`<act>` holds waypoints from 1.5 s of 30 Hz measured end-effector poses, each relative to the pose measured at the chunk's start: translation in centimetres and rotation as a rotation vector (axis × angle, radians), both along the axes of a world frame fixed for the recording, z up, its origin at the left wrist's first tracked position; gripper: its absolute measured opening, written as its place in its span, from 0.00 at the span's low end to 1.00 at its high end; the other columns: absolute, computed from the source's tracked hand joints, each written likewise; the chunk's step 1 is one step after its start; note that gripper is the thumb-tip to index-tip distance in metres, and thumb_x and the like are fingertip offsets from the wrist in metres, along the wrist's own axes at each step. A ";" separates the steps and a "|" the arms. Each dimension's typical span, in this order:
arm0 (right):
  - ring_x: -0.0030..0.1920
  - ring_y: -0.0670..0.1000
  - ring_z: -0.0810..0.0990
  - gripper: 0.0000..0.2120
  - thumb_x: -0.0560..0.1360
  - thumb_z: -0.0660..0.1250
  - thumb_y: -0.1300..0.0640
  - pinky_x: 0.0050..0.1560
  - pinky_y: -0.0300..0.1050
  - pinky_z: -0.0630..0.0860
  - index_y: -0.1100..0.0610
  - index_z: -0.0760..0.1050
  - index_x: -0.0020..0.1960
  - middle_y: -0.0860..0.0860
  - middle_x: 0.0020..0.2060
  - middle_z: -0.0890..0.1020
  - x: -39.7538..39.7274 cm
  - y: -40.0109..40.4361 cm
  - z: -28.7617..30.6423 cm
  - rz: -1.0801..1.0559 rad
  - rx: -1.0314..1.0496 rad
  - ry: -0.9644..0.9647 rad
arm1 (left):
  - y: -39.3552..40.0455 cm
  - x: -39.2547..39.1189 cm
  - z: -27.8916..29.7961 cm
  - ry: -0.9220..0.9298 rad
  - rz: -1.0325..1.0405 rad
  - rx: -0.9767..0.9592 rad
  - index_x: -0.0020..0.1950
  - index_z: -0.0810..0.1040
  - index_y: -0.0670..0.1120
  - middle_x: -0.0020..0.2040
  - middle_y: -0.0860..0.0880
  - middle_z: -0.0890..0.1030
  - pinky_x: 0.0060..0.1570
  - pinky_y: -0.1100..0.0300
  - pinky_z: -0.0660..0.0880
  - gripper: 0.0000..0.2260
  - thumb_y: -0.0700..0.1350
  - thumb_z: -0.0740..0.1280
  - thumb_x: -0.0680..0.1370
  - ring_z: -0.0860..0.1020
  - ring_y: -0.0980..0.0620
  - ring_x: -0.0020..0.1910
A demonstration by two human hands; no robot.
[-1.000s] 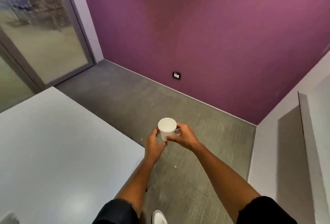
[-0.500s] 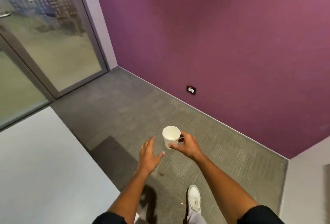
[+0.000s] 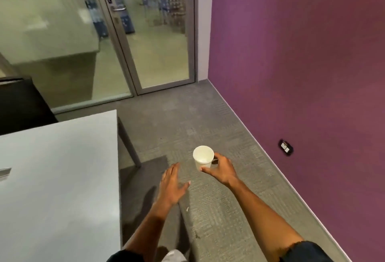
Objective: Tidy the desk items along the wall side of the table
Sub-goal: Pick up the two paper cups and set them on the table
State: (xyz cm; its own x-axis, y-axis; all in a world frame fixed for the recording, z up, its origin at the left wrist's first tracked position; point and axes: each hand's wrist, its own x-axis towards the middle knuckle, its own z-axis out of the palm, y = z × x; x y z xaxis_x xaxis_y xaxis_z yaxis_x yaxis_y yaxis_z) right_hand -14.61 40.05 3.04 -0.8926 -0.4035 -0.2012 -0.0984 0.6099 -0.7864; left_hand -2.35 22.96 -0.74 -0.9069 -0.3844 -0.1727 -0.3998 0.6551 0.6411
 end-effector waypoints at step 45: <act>0.50 0.47 0.79 0.30 0.64 0.80 0.49 0.44 0.29 0.71 0.50 0.75 0.63 0.42 0.54 0.80 7.4 -66.9 -8.2 1.696 0.063 -0.119 | -35.7 11.4 -5.7 -0.089 1.747 0.116 0.79 0.55 0.48 0.80 0.47 0.54 0.76 0.49 0.56 0.34 0.57 0.65 0.78 0.54 0.47 0.79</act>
